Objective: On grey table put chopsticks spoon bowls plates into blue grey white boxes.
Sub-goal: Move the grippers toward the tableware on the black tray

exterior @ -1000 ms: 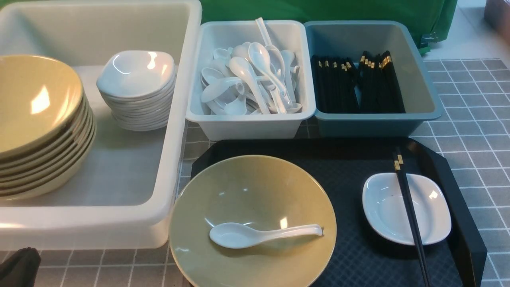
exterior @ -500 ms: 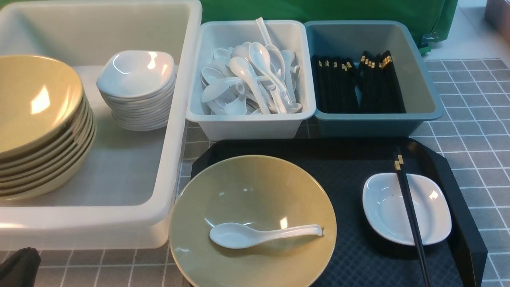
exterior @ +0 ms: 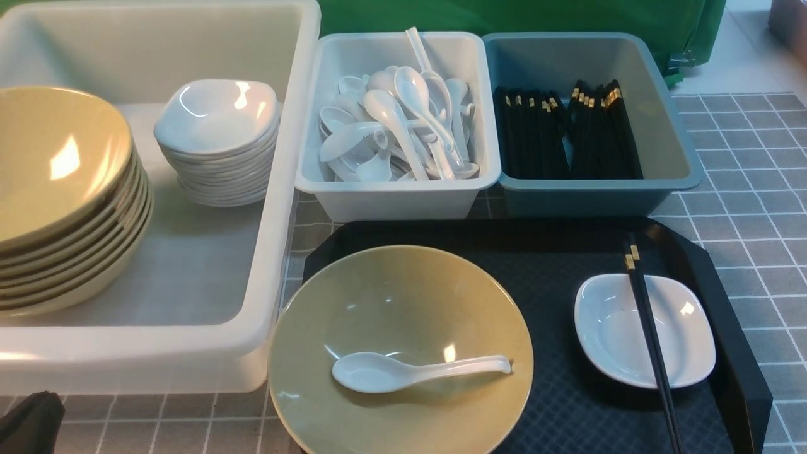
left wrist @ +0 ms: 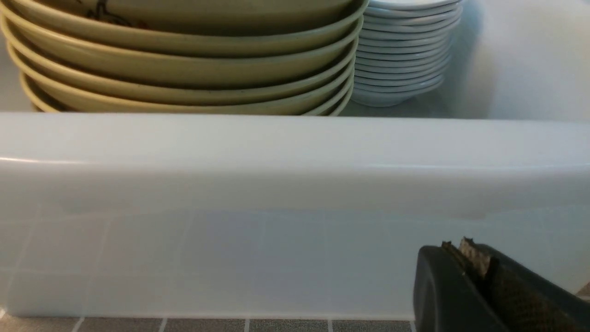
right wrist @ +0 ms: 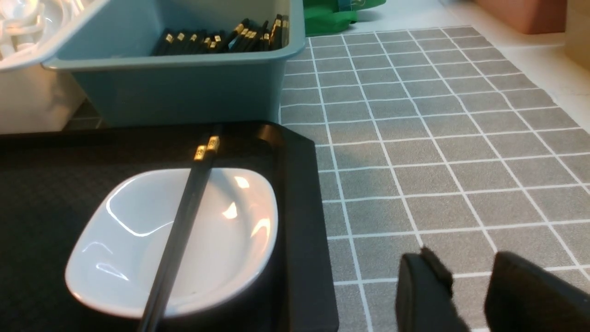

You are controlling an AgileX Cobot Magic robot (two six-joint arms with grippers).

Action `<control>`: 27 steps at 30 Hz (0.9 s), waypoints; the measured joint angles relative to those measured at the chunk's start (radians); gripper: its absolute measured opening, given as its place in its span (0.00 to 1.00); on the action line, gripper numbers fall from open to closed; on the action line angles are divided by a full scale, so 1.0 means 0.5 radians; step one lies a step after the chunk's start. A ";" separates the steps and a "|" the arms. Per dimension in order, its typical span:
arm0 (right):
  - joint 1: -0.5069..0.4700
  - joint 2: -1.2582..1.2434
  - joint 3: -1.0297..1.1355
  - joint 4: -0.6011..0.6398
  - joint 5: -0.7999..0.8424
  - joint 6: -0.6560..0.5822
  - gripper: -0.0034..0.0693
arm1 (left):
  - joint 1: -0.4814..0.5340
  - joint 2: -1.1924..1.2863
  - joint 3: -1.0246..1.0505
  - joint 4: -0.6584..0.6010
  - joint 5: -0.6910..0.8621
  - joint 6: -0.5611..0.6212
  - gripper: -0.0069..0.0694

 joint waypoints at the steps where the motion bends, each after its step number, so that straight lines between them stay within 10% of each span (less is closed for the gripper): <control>1: 0.000 0.000 0.000 0.000 0.000 0.002 0.37 | 0.000 0.000 0.000 0.000 0.000 0.000 0.08; 27: 0.000 0.000 0.000 0.000 0.000 0.002 0.37 | 0.000 0.000 0.000 0.062 -0.043 0.000 0.08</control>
